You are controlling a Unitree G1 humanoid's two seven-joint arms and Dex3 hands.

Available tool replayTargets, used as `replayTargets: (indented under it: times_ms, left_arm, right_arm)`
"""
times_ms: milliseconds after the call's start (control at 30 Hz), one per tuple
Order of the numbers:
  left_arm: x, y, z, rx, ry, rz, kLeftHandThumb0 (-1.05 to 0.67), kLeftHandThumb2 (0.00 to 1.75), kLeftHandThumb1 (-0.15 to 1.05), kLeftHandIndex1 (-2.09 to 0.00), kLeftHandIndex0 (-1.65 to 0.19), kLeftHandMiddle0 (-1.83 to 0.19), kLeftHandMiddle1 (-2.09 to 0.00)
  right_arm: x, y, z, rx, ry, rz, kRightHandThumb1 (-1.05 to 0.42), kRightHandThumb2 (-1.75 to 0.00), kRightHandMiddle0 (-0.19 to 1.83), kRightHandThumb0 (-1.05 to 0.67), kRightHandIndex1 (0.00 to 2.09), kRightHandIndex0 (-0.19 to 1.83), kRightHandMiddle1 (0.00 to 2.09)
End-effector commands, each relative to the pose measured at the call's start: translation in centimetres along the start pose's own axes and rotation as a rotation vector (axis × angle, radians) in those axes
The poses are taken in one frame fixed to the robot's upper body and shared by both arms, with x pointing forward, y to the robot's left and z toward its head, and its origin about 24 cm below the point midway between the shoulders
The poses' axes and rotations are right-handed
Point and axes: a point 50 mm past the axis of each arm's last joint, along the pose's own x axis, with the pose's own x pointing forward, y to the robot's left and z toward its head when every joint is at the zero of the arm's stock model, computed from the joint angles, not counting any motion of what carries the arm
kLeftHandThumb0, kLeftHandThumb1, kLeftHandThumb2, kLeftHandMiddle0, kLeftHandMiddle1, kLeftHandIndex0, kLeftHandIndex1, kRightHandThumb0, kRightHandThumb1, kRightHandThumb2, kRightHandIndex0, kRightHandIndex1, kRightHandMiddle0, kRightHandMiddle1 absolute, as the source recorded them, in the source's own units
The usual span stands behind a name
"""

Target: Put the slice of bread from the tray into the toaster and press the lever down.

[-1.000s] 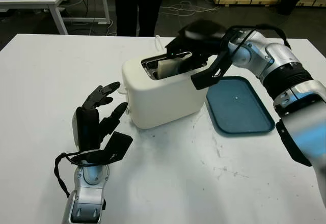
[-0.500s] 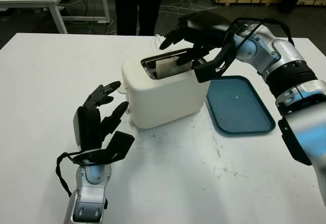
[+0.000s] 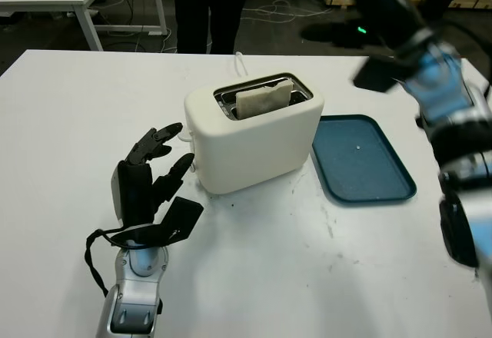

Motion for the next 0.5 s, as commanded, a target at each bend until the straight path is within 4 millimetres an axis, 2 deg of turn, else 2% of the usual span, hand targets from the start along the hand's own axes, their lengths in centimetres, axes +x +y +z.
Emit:
replayTargets:
  times_ms: [0, 67, 167, 267, 367, 467]
  left_arm:
    - [0.4, 0.5, 0.4, 0.020, -0.043, 0.005, -0.31, 0.08, 0.92, -0.40, -0.67, -0.51, -1.01]
    - [0.6, 1.0, 0.5, 0.043, -0.064, 0.000, -0.30, 0.07, 0.92, -0.40, -0.67, -0.51, -1.01]
    - [1.1, 1.8, 0.7, 0.093, -0.088, -0.004, -0.32, 0.06, 0.92, -0.40, -0.68, -0.52, -1.00]
    - [2.0, 3.2, 1.3, 0.148, -0.126, -0.005, -0.30, 0.02, 0.90, -0.40, -0.72, -0.58, -0.95]
    - [3.1, 5.1, 2.0, 0.243, -0.199, -0.016, -0.30, 0.00, 0.87, -0.36, -0.78, -0.67, -0.87]
    - [4.4, 6.9, 2.9, 0.347, -0.281, -0.038, -0.30, 0.00, 0.82, -0.31, -0.87, -0.78, -0.77]
  right_arm:
    - [-3.0, 0.7, -1.5, 0.089, 0.077, -0.017, -0.92, -0.05, 0.86, -0.23, 0.26, 0.86, 0.02]
    - [-5.8, 1.6, -2.6, 0.183, 0.145, -0.013, -0.92, -0.10, 0.84, -0.18, 0.24, 0.87, 0.01]
    - [-9.3, 3.0, -4.1, 0.430, 0.280, -0.018, -0.92, -0.21, 0.79, -0.07, 0.22, 0.87, 0.00]
    - [-12.6, 4.4, -5.4, 0.556, 0.408, -0.050, -0.92, -0.25, 0.78, -0.16, 0.21, 0.86, 0.01]
    - [-14.9, 5.7, -5.9, 0.708, 0.497, -0.145, -0.92, -0.18, 0.80, -0.18, 0.20, 0.87, 0.02]
    - [-16.1, 6.2, -5.6, 0.758, 0.537, -0.181, -0.92, -0.15, 0.80, -0.23, 0.19, 0.87, 0.01]
